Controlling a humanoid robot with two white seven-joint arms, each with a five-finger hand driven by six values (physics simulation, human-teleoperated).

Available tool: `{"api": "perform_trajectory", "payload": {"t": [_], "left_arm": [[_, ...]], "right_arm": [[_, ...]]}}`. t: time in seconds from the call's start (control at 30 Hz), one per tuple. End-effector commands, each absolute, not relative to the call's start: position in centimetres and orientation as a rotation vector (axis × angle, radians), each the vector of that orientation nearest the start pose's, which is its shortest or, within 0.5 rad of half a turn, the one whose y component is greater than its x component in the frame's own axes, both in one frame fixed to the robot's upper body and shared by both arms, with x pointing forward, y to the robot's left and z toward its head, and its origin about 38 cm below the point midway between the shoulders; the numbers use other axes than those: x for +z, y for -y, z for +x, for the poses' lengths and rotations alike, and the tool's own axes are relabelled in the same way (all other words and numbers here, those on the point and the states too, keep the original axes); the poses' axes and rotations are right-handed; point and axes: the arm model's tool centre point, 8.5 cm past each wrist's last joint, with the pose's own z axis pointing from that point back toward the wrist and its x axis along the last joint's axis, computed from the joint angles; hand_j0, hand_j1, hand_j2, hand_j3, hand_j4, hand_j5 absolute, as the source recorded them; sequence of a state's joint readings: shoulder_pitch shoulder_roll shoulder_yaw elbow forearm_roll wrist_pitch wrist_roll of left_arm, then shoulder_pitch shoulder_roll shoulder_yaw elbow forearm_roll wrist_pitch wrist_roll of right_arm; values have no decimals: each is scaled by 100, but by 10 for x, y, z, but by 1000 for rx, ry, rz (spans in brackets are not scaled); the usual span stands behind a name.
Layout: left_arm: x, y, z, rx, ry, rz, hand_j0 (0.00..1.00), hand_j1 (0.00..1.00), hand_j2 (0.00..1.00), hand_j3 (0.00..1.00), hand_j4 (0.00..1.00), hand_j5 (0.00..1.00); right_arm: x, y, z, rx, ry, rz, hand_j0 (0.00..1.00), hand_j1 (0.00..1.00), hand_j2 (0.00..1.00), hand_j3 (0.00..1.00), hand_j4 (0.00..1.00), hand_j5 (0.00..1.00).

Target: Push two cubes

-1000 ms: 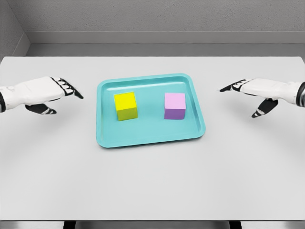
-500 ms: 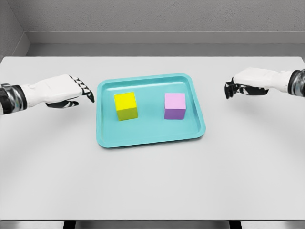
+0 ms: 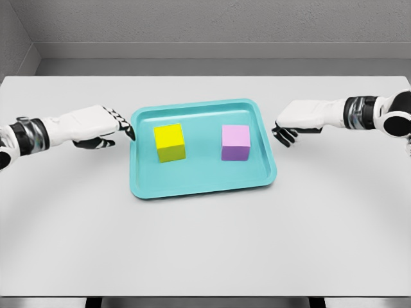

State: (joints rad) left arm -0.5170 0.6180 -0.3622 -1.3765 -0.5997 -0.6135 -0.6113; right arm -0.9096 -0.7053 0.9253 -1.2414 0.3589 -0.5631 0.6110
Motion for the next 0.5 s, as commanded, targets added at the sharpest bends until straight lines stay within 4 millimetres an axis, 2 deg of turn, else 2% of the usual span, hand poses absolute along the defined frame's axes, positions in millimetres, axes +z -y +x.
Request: {"api": "perform_trajectory", "payload": {"t": [0.0, 0.2, 0.27, 0.47], "left_arm": [[176, -294, 447, -1999, 1370, 443, 63, 63, 63, 63, 63, 63], [180, -282, 451, -2007, 1395, 452, 63, 63, 63, 63, 63, 63], [178, -271, 452, -2024, 1405, 434, 63, 63, 63, 63, 63, 63], [176, -269, 452, -2032, 1399, 434, 62, 62, 62, 62, 62, 62]], "right_arm": [[190, 249, 476, 2243, 1199, -257, 10, 10, 10, 10, 10, 10], [187, 241, 477, 2271, 1182, -255, 10, 10, 10, 10, 10, 10], [187, 238, 477, 2273, 1189, -253, 10, 10, 10, 10, 10, 10], [184, 234, 480, 2282, 1172, -247, 10, 10, 10, 10, 10, 10]]}}
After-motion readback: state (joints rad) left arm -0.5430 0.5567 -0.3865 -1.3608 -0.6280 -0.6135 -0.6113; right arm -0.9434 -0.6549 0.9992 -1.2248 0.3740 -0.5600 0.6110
